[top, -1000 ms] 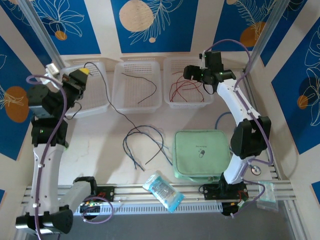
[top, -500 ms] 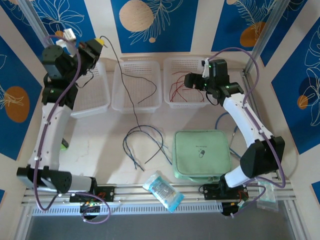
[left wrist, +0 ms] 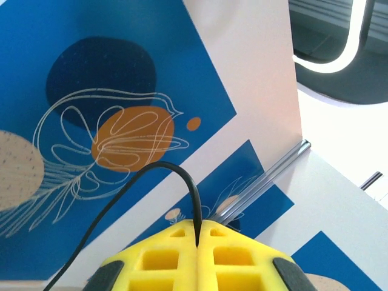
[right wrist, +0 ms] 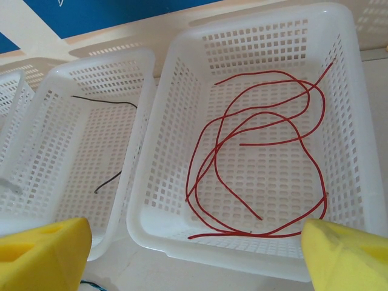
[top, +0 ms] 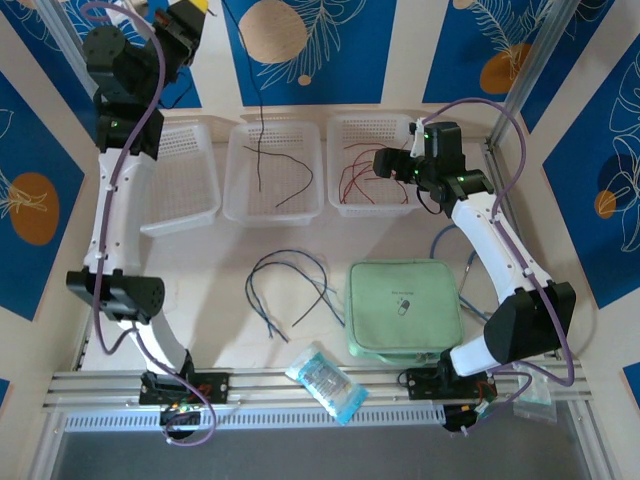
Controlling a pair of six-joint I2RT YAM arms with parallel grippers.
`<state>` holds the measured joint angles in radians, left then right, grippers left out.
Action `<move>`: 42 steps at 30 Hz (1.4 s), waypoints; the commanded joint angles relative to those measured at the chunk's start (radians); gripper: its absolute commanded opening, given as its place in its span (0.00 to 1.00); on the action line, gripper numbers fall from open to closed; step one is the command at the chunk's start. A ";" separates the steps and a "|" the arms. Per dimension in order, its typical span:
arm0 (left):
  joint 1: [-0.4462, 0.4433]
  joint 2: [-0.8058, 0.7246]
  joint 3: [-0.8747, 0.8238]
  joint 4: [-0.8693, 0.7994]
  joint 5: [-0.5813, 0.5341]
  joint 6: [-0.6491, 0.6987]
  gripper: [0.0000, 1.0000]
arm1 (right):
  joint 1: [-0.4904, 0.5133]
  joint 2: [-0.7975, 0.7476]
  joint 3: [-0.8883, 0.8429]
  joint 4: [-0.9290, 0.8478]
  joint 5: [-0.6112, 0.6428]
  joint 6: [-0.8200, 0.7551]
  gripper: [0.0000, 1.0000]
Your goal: Untangle the cables
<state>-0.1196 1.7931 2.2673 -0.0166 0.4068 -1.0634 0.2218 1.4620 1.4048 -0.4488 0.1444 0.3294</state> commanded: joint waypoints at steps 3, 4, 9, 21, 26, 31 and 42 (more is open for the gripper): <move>-0.012 0.097 0.097 -0.005 0.040 0.111 0.00 | -0.011 -0.045 -0.019 0.008 -0.014 0.000 0.89; -0.013 0.107 0.080 -0.012 0.050 0.116 0.00 | -0.013 -0.049 -0.022 0.008 -0.013 0.000 0.89; -0.026 0.097 -0.166 -0.020 0.033 0.195 0.00 | -0.018 -0.078 -0.054 0.009 -0.015 0.001 0.89; -0.066 0.188 -0.528 -0.145 -0.046 0.308 0.00 | -0.033 -0.127 -0.102 0.000 -0.025 -0.002 0.89; -0.082 0.189 -0.582 -0.178 -0.129 0.345 0.00 | -0.036 -0.145 -0.120 -0.002 -0.025 -0.001 0.89; -0.098 0.176 -0.604 -0.219 -0.189 0.404 0.00 | -0.041 -0.153 -0.137 0.003 -0.030 0.001 0.89; -0.141 0.317 -0.510 -0.387 -0.109 0.434 0.00 | -0.041 -0.156 -0.143 0.007 -0.043 0.014 0.89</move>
<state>-0.2379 2.0624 1.7218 -0.3275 0.2638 -0.6582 0.1864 1.3315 1.2758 -0.4519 0.1261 0.3332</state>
